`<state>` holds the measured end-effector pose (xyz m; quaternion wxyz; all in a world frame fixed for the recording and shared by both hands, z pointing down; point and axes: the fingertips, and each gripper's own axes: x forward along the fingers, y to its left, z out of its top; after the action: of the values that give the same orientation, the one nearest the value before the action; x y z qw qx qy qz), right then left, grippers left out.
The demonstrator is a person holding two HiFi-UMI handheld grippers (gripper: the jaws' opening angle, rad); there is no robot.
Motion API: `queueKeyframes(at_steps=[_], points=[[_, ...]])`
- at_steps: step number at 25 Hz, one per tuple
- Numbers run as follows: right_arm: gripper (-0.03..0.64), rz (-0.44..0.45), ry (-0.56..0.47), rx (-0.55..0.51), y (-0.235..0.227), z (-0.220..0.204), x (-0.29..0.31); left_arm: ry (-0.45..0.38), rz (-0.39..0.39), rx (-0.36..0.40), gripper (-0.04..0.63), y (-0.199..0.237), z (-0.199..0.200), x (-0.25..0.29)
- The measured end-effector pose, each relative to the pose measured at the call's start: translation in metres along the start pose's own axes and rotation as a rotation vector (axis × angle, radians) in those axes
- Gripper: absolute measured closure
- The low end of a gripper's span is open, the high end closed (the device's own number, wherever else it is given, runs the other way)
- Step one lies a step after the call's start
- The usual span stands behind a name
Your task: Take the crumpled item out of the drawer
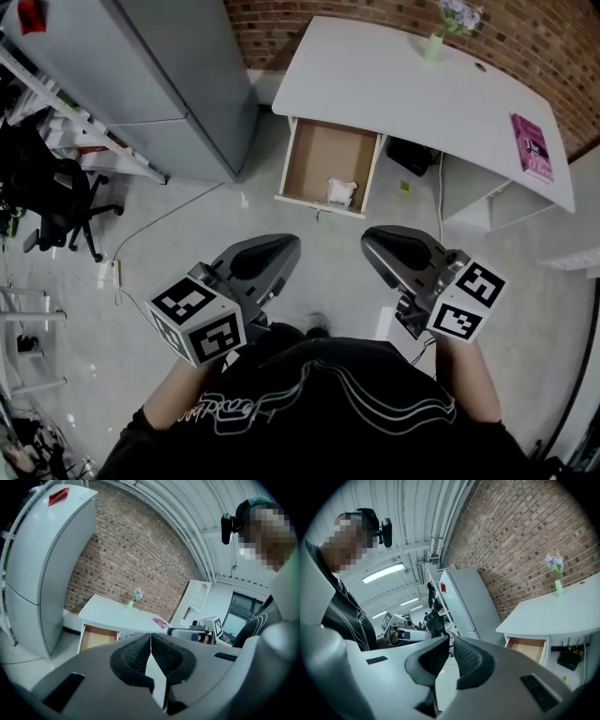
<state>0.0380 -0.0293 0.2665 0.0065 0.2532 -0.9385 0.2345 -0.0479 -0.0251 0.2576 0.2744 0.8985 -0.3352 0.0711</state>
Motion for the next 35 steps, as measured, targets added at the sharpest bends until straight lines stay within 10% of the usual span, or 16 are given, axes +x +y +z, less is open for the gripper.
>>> queueKeyframes(at_steps=[19,35], points=[[0.551,-0.271,0.279,0.036,-0.219,-0.056,0.134,0.18,-0.066,-0.14,0.571,0.203,-0.014,0.119],[0.393,-0.379,0.665,-0.023,-0.409,-0.212,0.222,0.302,-0.042,-0.273,0.571,0.345,-0.073,0.211]])
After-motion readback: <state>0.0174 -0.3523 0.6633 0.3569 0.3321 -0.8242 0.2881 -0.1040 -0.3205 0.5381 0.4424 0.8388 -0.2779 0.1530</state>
